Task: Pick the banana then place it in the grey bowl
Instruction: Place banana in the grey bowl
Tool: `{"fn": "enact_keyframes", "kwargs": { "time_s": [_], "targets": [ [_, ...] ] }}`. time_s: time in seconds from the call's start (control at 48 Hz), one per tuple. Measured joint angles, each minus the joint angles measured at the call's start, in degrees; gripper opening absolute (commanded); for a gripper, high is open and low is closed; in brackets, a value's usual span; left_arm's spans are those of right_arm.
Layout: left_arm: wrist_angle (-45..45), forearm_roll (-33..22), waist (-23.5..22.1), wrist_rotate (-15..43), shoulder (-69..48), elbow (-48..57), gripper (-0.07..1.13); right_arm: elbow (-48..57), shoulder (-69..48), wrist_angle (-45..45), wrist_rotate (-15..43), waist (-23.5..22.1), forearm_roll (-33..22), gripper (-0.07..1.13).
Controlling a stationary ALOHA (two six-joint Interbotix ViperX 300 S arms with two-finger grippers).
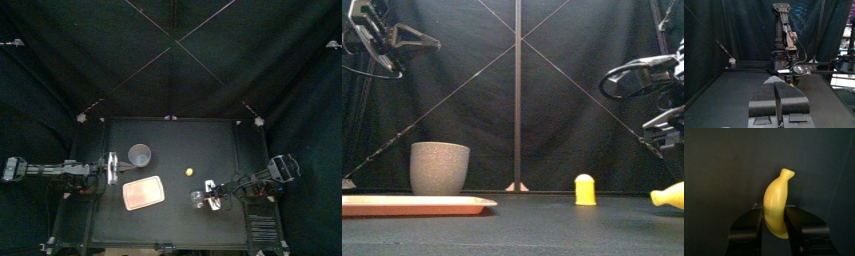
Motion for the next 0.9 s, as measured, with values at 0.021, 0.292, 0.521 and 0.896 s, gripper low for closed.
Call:
{"fn": "enact_keyframes", "kwargs": {
  "time_s": [0.021, 0.292, 0.521, 0.896],
  "targets": [
    [0.0, 0.0, 0.0, 0.0, 0.0, 0.0, 0.06, -0.4, -0.1, 0.0, -0.1, -0.1, -0.2, 0.45],
    [0.0, 0.0, 0.2, 0.0, 0.0, 0.4, 0.06, -12.0, -0.8, -6.9, 0.3, -11.5, -9.8, 0.43],
    [-0.3, 0.4, 0.7, 0.1, 0.1, 0.2, 0.06, -24.6, 6.9, -29.4, 0.4, -26.5, -12.6, 0.43],
    [-0.5, 1.2, 0.9, 0.1, 0.1, 0.0, 0.06, -45.1, 29.4, -41.6, 0.4, -28.8, -4.9, 0.47]
  ]
}}
